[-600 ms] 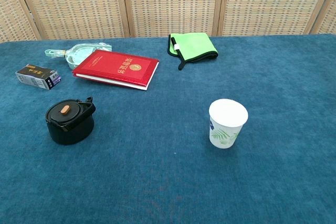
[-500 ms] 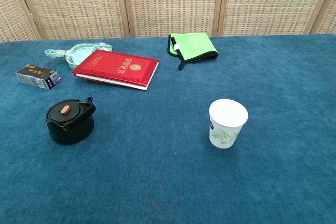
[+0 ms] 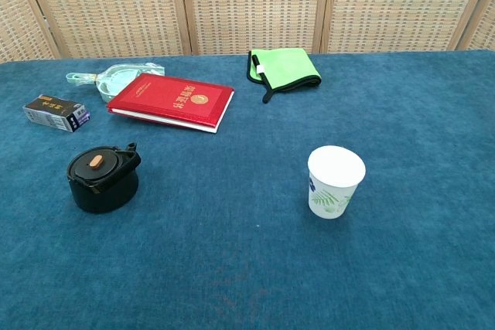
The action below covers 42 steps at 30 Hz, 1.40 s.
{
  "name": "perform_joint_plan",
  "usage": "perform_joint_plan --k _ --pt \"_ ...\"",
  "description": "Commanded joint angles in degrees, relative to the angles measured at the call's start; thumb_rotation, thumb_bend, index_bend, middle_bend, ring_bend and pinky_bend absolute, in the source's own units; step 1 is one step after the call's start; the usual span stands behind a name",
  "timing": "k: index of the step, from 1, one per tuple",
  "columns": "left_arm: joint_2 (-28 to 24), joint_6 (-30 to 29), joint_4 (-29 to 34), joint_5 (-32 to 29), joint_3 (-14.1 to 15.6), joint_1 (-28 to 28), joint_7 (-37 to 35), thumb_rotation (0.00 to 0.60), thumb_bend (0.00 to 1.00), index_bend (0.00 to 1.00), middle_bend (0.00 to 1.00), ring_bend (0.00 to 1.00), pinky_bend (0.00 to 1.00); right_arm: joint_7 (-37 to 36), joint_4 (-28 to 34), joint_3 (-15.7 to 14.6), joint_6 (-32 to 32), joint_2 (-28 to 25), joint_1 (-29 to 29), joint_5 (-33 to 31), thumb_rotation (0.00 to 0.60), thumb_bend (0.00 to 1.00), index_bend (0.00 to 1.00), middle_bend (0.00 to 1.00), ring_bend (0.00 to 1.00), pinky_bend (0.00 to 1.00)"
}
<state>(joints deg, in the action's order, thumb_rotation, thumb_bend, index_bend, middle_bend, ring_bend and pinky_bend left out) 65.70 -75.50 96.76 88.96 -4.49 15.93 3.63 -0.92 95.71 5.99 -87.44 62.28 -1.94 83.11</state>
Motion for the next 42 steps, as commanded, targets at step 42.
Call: perform_joint_plan --k 42 --pt "13.42 21.25 -16.16 -17.48 -3.24 14.83 0.24 0.6 0.14 0.0 0.0 0.0 0.0 -0.86 -0.85 0.22 3.08 -0.01 -0.98 -2.34 0.6 0.0 0.0 0.0 0.0 0.0"
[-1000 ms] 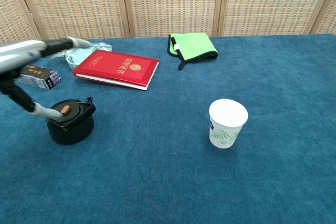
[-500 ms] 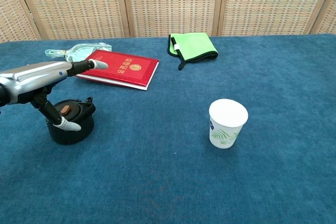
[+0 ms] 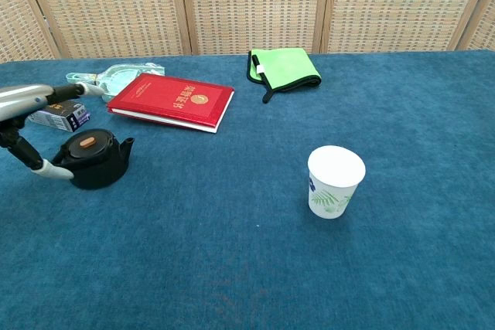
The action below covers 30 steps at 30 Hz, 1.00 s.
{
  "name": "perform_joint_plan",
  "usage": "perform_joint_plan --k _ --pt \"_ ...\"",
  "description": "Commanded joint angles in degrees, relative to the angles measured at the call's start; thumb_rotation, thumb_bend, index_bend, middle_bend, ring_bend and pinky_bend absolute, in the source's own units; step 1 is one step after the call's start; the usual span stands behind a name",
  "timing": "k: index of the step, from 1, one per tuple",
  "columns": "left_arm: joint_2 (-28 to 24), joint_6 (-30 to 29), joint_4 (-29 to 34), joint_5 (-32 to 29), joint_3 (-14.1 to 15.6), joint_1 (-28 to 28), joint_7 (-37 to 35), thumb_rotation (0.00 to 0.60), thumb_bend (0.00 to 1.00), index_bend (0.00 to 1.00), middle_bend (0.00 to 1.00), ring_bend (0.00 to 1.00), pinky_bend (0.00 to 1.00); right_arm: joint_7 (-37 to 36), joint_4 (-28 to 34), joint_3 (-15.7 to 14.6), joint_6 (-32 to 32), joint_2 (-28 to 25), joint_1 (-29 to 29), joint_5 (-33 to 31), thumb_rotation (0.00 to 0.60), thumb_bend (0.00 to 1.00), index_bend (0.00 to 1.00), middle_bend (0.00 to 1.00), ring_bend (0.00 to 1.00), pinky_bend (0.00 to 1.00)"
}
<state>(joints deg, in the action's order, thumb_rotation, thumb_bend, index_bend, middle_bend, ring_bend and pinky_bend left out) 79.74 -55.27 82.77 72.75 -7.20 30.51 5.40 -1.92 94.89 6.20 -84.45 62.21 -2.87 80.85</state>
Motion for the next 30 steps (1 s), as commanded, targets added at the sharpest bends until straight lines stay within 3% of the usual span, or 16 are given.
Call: perform_joint_plan --k 1,5,11,15,18,25,30 --pt "-0.77 1.19 -2.87 -1.44 -0.63 0.32 -2.0 0.6 0.14 0.0 0.0 0.0 0.0 0.26 -0.03 0.02 0.15 0.11 -0.08 -0.17 0.6 0.0 0.0 0.0 0.0 0.0" --pt "-2.58 1.08 -3.45 -1.97 -0.82 -0.21 -3.91 0.6 0.14 0.0 0.0 0.0 0.0 0.53 -0.02 0.05 0.37 0.17 -0.16 -0.46 0.6 0.0 0.0 0.0 0.0 0.0" --pt "-9.25 -0.73 2.35 0.32 -0.7 -2.01 -9.2 0.6 0.14 0.0 0.0 0.0 0.0 0.65 0.06 -0.03 0.53 0.17 -0.2 -0.48 0.6 0.0 0.0 0.0 0.0 0.0" --pt "-13.23 -0.13 6.33 -0.2 -0.97 -1.75 -8.38 0.6 0.14 0.0 0.0 0.0 0.0 0.51 0.15 -0.03 0.55 0.08 -0.21 -0.48 0.6 0.0 0.0 0.0 0.0 0.0" --pt "-13.43 0.99 7.58 -2.35 -1.83 -0.62 -6.69 0.6 0.14 0.01 0.0 0.0 0.0 0.32 0.12 -0.04 0.54 0.0 -0.19 -0.46 0.6 0.0 0.0 0.0 0.0 0.0" --pt "-8.5 3.57 4.59 -10.61 -4.63 3.59 -1.42 0.6 0.15 0.32 0.0 0.0 0.0 -0.1 -0.04 0.01 0.89 -0.14 -0.29 -0.71 0.6 0.0 0.0 0.0 0.0 0.0" --pt "-5.68 2.66 4.64 -18.33 -5.09 5.64 6.93 0.6 0.17 0.39 0.0 0.0 0.0 -0.65 -0.24 0.21 1.34 -0.27 -0.42 -1.27 0.6 0.0 0.0 0.0 0.0 0.0"
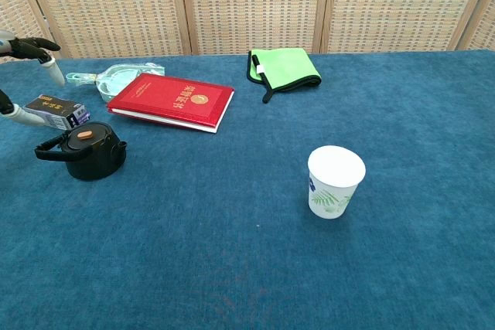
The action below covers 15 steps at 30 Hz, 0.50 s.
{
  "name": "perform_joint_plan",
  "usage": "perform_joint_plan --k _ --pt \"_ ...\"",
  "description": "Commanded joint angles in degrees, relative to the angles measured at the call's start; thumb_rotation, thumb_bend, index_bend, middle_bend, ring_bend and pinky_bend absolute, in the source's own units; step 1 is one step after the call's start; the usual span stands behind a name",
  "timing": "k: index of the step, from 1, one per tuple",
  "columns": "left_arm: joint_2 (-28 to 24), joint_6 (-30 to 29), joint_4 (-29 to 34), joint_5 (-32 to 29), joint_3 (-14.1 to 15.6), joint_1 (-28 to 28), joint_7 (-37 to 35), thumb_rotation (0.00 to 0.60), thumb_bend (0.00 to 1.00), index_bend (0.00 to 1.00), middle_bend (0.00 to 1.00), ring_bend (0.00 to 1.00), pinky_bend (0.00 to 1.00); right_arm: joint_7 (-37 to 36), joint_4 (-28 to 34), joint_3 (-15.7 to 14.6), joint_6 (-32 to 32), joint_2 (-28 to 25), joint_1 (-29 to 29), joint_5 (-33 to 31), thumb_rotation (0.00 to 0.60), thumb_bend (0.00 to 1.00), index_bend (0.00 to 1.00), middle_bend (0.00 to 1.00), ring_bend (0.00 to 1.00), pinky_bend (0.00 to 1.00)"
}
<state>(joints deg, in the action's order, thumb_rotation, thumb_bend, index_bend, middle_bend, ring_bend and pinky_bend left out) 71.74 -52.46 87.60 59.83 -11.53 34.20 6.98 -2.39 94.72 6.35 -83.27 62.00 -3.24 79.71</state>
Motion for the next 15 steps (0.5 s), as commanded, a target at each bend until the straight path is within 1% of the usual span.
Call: perform_joint_plan --k 1,3,5,9,11,15 --pt "2.55 -0.32 0.1 -6.62 -0.75 2.25 6.54 0.6 0.17 0.39 0.0 0.0 0.0 -0.31 -0.13 0.09 0.25 -0.1 -0.08 -0.21 0.6 0.0 0.0 0.0 0.0 0.0" --pt "3.25 -0.95 0.77 -9.65 -0.85 2.9 9.09 0.6 0.18 0.4 0.0 0.0 0.0 -0.63 -0.32 0.14 0.54 -0.16 -0.18 -0.39 0.6 0.0 0.0 0.0 0.0 0.0" --pt "3.55 -1.21 1.53 -12.03 -0.85 3.32 10.66 0.6 0.24 0.41 0.0 0.0 0.0 -0.85 -0.41 0.11 0.78 -0.21 -0.24 -0.46 0.6 0.0 0.0 0.0 0.0 0.0" --pt "4.35 -2.42 2.34 -16.65 -0.71 4.34 14.3 0.6 0.29 0.41 0.0 0.0 0.0 -1.16 -0.49 0.1 1.12 -0.3 -0.38 -0.5 0.6 0.0 0.0 0.0 0.0 0.0" --pt "4.99 -3.0 2.53 -18.41 -0.7 4.74 15.4 0.6 0.34 0.42 0.0 0.0 0.0 -1.35 -0.51 0.09 1.2 -0.35 -0.41 -0.48 0.6 0.0 0.0 0.0 0.0 0.0" --pt "6.24 -3.31 2.63 -20.33 -0.54 5.49 16.32 0.6 0.35 0.43 0.0 0.0 0.0 -1.7 -0.71 0.08 1.66 -0.41 -0.57 -0.68 0.6 0.0 0.0 0.0 0.0 0.0"
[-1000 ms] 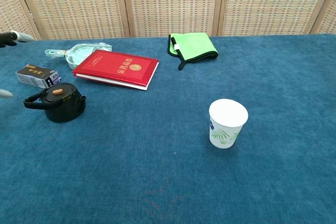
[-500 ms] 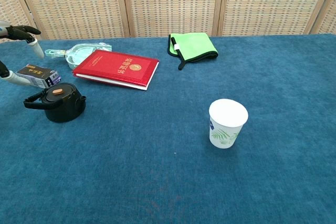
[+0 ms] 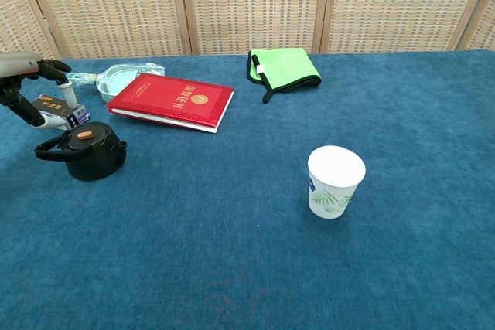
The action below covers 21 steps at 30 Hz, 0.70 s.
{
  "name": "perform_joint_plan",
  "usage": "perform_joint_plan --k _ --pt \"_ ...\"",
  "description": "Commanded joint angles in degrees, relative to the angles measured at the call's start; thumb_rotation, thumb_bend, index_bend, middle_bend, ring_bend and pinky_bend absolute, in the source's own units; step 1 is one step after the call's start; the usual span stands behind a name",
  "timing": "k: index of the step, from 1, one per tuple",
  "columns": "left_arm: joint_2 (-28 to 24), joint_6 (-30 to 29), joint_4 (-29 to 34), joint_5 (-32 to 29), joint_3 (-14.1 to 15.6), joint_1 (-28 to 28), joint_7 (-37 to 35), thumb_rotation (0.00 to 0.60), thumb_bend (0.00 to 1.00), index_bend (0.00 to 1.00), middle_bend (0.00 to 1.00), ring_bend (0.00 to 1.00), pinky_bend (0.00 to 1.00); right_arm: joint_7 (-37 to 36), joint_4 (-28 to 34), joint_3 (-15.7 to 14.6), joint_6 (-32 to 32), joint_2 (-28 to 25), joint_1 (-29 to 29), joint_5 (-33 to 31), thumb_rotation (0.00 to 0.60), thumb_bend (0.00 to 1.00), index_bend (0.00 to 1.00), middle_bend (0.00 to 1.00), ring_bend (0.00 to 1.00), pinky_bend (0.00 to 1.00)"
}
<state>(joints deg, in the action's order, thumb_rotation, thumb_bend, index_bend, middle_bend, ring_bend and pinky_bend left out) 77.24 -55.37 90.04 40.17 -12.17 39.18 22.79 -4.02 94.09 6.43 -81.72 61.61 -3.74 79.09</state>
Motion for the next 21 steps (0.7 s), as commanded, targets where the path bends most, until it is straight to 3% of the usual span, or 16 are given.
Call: perform_joint_plan --k 1,21 --pt "1.02 -0.56 0.09 -0.8 0.19 0.61 0.66 0.6 0.35 0.44 0.0 0.0 0.0 -0.12 -0.1 0.0 0.17 -0.02 -0.08 -0.09 0.6 0.0 0.0 0.0 0.0 0.0" --pt "5.62 0.18 -5.18 -3.88 1.18 2.23 1.7 0.6 0.35 0.48 0.0 0.0 0.0 -0.78 -0.47 -0.07 0.98 -0.08 -0.36 -0.49 0.6 0.0 0.0 0.0 0.0 0.0"
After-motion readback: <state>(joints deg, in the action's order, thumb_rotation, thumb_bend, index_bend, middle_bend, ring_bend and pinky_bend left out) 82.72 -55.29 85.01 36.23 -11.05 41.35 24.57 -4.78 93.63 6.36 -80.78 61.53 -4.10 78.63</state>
